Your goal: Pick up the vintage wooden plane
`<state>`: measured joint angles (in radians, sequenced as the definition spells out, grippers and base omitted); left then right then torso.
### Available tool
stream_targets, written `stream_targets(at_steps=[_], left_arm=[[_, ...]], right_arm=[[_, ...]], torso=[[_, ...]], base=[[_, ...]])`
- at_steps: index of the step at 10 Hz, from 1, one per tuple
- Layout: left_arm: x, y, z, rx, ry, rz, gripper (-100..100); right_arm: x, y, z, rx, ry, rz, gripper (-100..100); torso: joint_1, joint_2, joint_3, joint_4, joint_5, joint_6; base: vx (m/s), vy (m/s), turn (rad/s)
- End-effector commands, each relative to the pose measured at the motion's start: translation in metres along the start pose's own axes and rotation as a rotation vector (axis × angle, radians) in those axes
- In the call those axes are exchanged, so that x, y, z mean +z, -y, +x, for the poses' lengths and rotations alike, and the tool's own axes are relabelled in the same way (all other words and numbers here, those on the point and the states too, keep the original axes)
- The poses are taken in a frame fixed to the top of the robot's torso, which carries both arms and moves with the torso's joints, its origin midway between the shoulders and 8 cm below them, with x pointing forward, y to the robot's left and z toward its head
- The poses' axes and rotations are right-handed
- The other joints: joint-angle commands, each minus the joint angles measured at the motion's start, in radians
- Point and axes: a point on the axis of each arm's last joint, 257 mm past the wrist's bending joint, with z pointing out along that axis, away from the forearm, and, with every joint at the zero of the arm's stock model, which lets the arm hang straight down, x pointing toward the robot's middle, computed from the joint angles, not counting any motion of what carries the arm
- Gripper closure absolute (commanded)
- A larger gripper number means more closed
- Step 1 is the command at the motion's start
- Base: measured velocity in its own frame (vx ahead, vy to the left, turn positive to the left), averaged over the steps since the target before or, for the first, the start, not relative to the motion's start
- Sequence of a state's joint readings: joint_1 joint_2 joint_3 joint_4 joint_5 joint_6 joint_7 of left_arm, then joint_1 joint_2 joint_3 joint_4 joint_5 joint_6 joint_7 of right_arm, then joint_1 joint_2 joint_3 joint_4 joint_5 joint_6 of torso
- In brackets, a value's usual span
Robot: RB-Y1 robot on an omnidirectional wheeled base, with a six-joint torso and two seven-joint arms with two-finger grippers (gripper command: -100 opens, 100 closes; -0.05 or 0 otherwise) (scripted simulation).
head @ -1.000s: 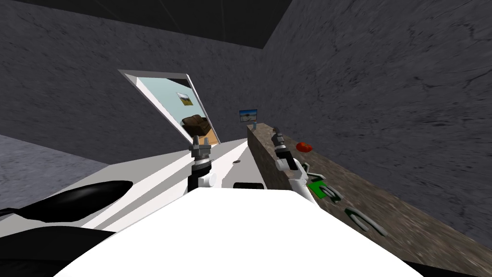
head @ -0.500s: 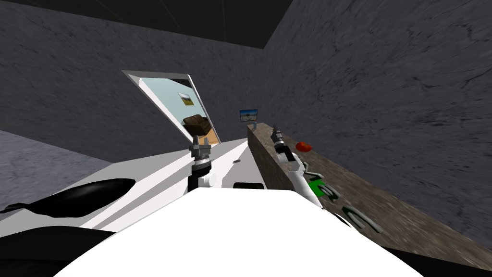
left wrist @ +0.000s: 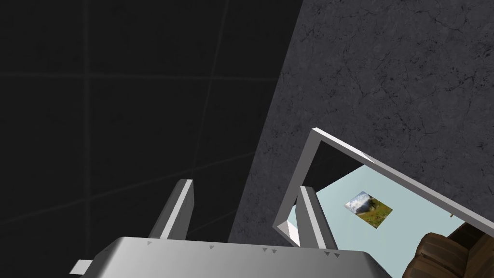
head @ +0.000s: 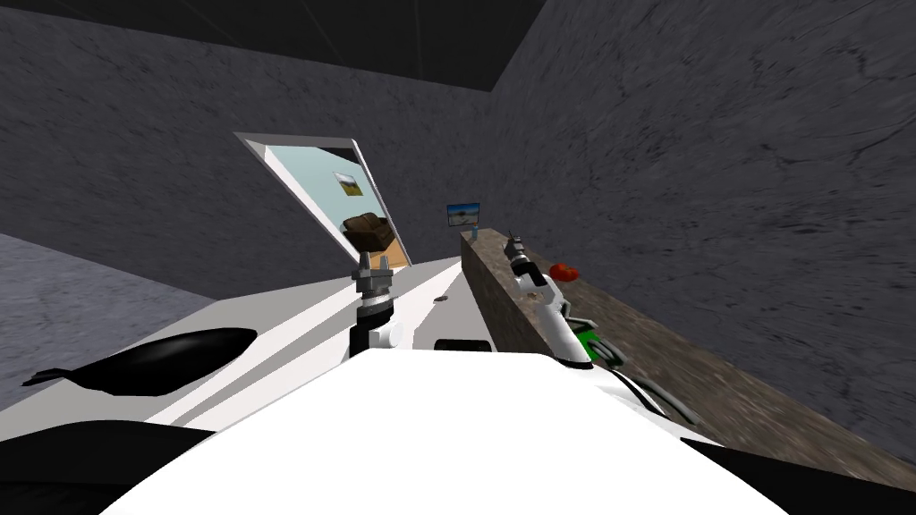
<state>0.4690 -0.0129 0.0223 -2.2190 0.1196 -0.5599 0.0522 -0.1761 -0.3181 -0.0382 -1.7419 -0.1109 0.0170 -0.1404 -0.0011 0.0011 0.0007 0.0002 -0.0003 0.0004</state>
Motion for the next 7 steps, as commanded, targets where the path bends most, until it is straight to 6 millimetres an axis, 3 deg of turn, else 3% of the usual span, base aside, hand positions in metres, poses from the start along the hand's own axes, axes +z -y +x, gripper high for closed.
stream_targets(at_steps=[1, 7], left_arm=[[0.000, 0.000, 0.000, 0.000, 0.000, 0.000, 0], [0.000, 0.000, 0.000, 0.000, 0.000, 0.000, 0]], right_arm=[[0.010, 0.011, -0.004, 0.020, 0.009, 0.032, -100], [0.043, 0.051, -0.033, 0.145, 0.074, 0.181, -100]], torso=[[0.000, 0.000, 0.000, 0.000, 0.000, 0.000], [0.000, 0.001, 0.000, 0.000, 0.000, 0.000]], base=[[-0.025, -0.011, 0.005], [-0.030, -0.013, 0.002]])
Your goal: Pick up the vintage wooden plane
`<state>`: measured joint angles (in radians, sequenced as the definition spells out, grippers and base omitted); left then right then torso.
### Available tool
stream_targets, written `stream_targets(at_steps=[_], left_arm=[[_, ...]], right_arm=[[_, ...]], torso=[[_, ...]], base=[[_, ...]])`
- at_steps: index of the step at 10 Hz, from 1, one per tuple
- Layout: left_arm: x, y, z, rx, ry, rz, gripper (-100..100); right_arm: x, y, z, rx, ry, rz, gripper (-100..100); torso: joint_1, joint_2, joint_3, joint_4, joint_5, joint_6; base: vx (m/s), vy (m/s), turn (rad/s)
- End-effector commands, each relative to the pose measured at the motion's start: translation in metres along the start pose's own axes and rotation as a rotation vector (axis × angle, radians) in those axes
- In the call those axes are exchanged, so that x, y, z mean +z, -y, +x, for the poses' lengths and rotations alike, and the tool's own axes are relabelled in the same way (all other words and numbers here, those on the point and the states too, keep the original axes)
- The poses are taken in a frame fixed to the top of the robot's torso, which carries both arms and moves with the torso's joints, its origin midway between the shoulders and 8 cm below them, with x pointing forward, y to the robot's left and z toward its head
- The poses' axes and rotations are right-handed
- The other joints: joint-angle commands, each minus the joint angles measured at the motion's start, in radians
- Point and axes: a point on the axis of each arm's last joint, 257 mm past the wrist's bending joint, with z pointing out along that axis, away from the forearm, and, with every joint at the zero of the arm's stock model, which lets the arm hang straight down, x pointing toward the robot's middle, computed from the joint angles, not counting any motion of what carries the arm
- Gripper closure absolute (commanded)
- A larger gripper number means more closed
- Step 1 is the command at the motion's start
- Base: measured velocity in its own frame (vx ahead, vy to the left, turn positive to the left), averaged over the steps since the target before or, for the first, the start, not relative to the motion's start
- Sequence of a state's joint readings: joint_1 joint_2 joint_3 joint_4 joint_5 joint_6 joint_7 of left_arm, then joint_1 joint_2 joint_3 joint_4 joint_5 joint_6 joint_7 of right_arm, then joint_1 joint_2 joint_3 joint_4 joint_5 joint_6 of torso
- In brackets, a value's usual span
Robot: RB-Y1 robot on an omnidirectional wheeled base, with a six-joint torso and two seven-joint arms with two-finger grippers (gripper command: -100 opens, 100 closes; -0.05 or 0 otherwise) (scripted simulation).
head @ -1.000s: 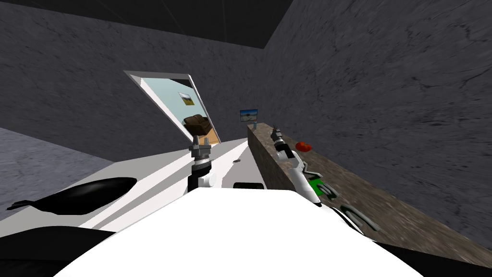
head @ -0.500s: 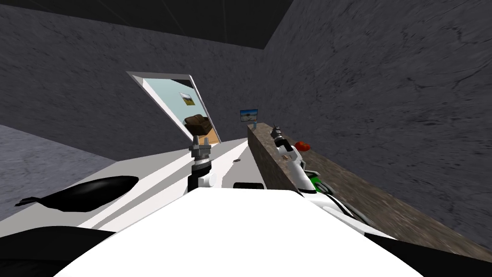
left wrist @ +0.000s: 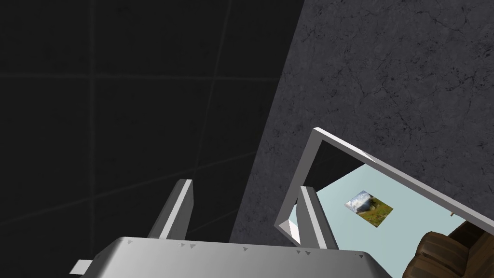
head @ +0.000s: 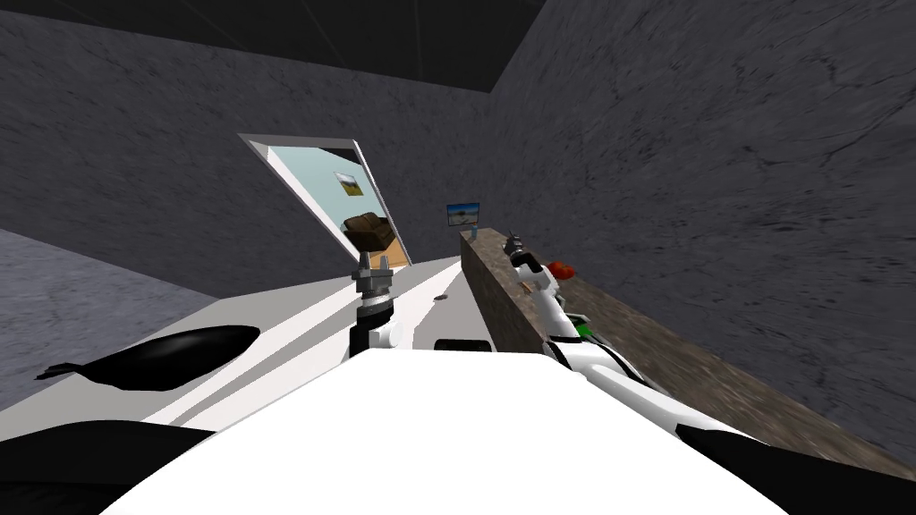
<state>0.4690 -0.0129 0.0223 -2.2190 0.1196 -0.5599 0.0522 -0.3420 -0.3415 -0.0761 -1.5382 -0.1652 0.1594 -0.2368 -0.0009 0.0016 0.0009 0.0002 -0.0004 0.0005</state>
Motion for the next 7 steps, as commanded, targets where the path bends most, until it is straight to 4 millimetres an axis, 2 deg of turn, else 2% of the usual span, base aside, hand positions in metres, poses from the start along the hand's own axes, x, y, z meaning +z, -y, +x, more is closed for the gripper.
stream_targets(at_steps=[1, 2, 3, 4, 5, 6, 7], left_arm=[[0.000, 0.000, 0.000, 0.000, 0.000, 0.000, 0], [0.000, 0.000, 0.000, 0.000, 0.000, 0.000, 0], [0.000, 0.000, 0.000, 0.000, 0.000, 0.000, 0], [0.000, 0.000, 0.000, 0.000, 0.000, 0.000, 0], [0.000, 0.000, 0.000, 0.000, 0.000, 0.000, 0], [0.000, 0.000, 0.000, 0.000, 0.000, 0.000, 0], [0.000, 0.000, 0.000, 0.000, 0.000, 0.000, 0]], right_arm=[[0.013, 0.004, -0.010, 0.059, 0.023, 0.042, -100], [0.013, 0.016, -0.014, 0.060, 0.034, 0.069, -100], [0.023, 0.018, -0.020, 0.116, 0.052, 0.097, -100], [0.022, 0.029, -0.024, 0.117, 0.062, 0.124, -100], [0.030, 0.032, -0.030, 0.176, 0.082, 0.158, -100], [0.029, 0.043, -0.034, 0.177, 0.093, 0.180, -100], [0.036, 0.045, -0.039, 0.239, 0.111, 0.208, -100]], torso=[[0.000, 0.000, 0.000, 0.000, 0.000, 0.000], [0.000, 0.000, 0.000, 0.000, 0.000, 0.000], [0.000, 0.000, 0.000, 0.000, 0.000, 0.000], [0.000, 0.000, 0.000, 0.000, 0.000, 0.000], [0.000, 0.000, 0.000, 0.000, 0.000, 0.000], [0.000, 0.001, 0.000, 0.000, 0.000, 0.000], [0.000, 0.000, 0.000, 0.000, 0.000, 0.000]], base=[[-0.035, -0.017, -0.009], [-0.030, -0.015, 0.000], [-0.037, -0.014, -0.013], [-0.031, -0.012, -0.006], [-0.038, -0.014, -0.018], [-0.027, -0.015, -0.008], [-0.030, -0.013, -0.022]])
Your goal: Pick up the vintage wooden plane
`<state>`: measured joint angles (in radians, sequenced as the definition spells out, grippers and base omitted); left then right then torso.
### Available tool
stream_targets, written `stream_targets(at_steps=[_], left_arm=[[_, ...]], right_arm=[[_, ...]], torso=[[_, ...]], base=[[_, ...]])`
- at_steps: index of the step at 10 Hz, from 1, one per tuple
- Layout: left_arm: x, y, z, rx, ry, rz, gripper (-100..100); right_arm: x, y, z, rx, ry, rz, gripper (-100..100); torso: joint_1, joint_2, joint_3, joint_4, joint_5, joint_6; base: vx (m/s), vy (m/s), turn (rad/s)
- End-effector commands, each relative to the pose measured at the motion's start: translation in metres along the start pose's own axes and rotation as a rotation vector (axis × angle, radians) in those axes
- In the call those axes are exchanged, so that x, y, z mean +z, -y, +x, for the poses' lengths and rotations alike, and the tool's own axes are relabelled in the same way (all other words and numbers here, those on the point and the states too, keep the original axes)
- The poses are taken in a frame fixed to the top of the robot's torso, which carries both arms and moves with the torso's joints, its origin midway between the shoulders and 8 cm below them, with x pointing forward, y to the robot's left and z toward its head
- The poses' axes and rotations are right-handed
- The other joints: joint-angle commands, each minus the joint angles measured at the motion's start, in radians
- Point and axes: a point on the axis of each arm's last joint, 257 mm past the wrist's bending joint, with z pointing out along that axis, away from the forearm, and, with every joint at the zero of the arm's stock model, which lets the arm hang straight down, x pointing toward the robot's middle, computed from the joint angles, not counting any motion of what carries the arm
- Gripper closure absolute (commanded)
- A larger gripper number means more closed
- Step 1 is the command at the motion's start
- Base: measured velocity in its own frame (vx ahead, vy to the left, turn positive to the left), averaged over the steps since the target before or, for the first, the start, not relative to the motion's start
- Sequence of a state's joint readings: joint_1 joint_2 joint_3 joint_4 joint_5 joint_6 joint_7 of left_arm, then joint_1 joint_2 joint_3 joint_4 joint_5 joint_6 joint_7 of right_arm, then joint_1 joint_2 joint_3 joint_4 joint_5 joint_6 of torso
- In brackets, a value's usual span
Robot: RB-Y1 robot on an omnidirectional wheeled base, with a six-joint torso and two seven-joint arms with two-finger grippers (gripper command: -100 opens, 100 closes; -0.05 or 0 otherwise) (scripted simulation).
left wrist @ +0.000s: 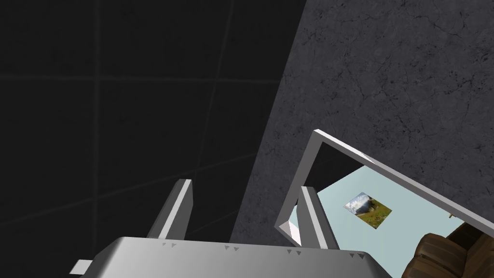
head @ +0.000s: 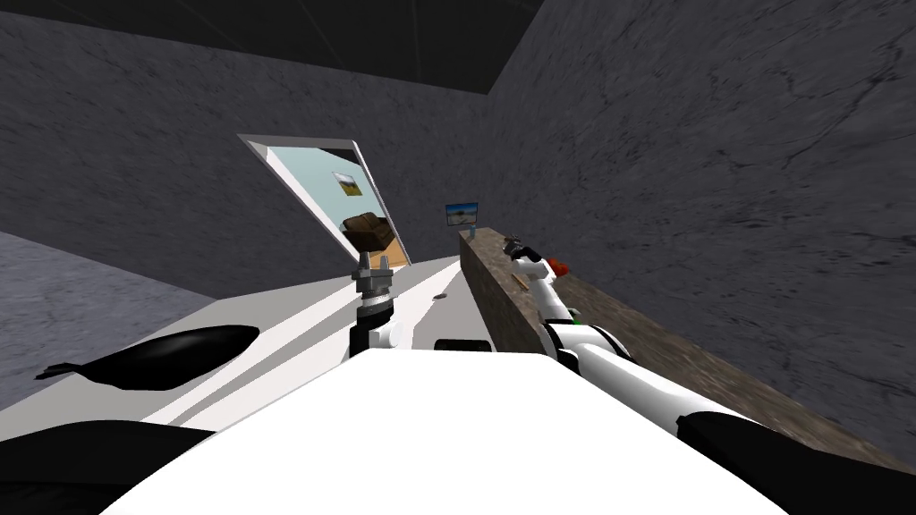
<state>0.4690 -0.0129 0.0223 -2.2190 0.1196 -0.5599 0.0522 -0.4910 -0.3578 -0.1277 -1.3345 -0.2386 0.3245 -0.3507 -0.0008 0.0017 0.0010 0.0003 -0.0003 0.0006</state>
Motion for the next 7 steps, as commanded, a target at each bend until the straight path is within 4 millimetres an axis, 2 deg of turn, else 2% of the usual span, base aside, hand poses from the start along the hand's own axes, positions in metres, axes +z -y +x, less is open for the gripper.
stream_targets(at_steps=[1, 2, 3, 5, 6, 7], left_arm=[[0.000, 0.000, 0.000, 0.000, 0.000, 0.000, 0], [0.000, 0.000, 0.000, 0.000, 0.000, 0.000, 0], [0.000, 0.000, 0.000, 0.000, 0.000, 0.000, 0], [0.000, 0.000, 0.000, 0.000, 0.000, 0.000, 0], [0.000, 0.000, 0.000, 0.000, 0.000, 0.000, 0], [0.000, 0.000, 0.000, 0.000, 0.000, 0.000, 0]], right_arm=[[0.005, 0.014, -0.012, 0.036, 0.028, 0.049, -100], [0.011, 0.014, -0.015, 0.100, 0.044, 0.080, -100], [0.011, 0.027, -0.023, 0.103, 0.061, 0.106, -100], [0.016, 0.042, -0.034, 0.172, 0.096, 0.163, -100], [0.020, 0.043, -0.035, 0.238, 0.110, 0.193, -100], [0.019, 0.054, -0.041, 0.241, 0.125, 0.213, -100]], torso=[[0.000, 0.000, 0.000, 0.000, 0.000, 0.000], [0.000, 0.000, 0.000, 0.000, 0.000, 0.000], [0.000, 0.000, 0.000, 0.000, 0.000, 0.000], [-0.001, 0.000, 0.000, 0.000, 0.000, 0.000], [0.000, 0.000, 0.000, 0.000, 0.000, 0.000], [0.000, 0.001, 0.000, 0.000, 0.000, 0.000]], base=[[-0.026, -0.010, -0.007], [-0.036, -0.018, -0.028], [-0.031, -0.016, -0.010], [-0.034, -0.019, -0.019], [-0.042, -0.017, -0.040], [-0.032, -0.015, -0.015]])
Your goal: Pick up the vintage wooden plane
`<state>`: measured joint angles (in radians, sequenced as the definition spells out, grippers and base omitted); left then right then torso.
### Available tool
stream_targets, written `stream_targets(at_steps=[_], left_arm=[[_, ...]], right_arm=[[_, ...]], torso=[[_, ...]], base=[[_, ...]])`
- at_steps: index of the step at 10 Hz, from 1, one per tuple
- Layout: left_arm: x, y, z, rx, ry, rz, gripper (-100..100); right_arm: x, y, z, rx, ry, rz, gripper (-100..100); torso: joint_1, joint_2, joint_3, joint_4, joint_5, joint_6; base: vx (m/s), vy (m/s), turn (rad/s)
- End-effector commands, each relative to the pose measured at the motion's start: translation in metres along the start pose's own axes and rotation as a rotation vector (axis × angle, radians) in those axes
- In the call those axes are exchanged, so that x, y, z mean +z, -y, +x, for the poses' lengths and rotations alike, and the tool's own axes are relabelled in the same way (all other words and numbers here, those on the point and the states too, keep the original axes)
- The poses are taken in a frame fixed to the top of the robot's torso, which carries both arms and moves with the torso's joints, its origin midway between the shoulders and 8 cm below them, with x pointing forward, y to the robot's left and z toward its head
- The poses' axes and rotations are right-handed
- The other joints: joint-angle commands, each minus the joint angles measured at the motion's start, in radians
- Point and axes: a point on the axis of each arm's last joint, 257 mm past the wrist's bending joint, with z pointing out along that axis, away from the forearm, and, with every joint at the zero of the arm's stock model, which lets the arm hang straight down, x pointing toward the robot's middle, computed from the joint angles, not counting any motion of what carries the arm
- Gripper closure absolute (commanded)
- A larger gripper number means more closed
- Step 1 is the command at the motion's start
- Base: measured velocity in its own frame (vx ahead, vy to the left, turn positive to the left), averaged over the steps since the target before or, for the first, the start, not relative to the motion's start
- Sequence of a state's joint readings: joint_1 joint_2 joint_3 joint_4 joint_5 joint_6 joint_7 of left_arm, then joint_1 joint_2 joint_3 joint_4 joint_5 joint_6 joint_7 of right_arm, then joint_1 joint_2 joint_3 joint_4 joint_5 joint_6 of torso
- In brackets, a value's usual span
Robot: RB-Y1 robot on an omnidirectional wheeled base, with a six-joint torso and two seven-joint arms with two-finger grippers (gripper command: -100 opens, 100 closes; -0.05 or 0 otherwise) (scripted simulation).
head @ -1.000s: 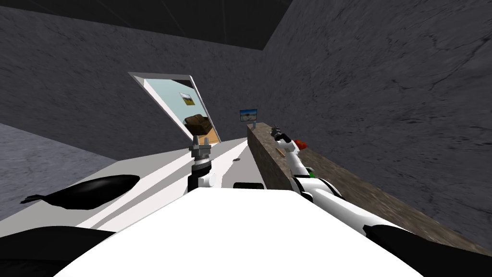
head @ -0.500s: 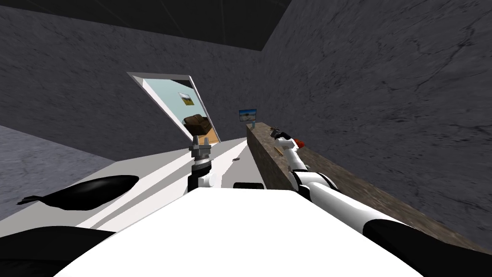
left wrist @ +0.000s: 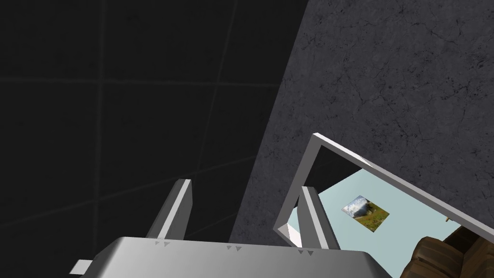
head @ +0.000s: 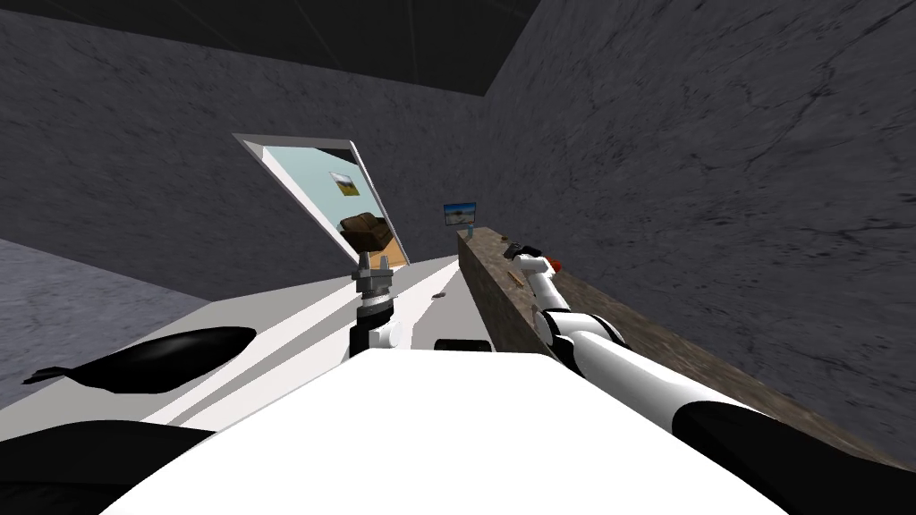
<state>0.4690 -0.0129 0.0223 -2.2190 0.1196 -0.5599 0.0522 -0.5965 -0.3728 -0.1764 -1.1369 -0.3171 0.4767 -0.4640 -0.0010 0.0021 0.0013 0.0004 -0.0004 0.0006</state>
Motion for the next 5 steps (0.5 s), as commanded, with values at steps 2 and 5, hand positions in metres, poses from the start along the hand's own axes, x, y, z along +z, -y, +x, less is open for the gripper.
stream_targets(at_steps=[2, 5], left_arm=[[0.000, 0.000, 0.000, 0.000, 0.000, 0.000, 0], [0.000, 0.000, 0.000, 0.000, 0.000, 0.000, 0]], right_arm=[[0.007, 0.012, -0.010, 0.081, 0.034, 0.060, -100], [0.011, 0.036, -0.030, 0.156, 0.085, 0.133, -100]], torso=[[0.000, -0.001, -0.001, 0.000, 0.000, 0.000], [-0.001, 0.000, 0.000, 0.000, 0.000, 0.000]], base=[[-0.016, -0.012, -0.013], [-0.025, -0.020, -0.026]])
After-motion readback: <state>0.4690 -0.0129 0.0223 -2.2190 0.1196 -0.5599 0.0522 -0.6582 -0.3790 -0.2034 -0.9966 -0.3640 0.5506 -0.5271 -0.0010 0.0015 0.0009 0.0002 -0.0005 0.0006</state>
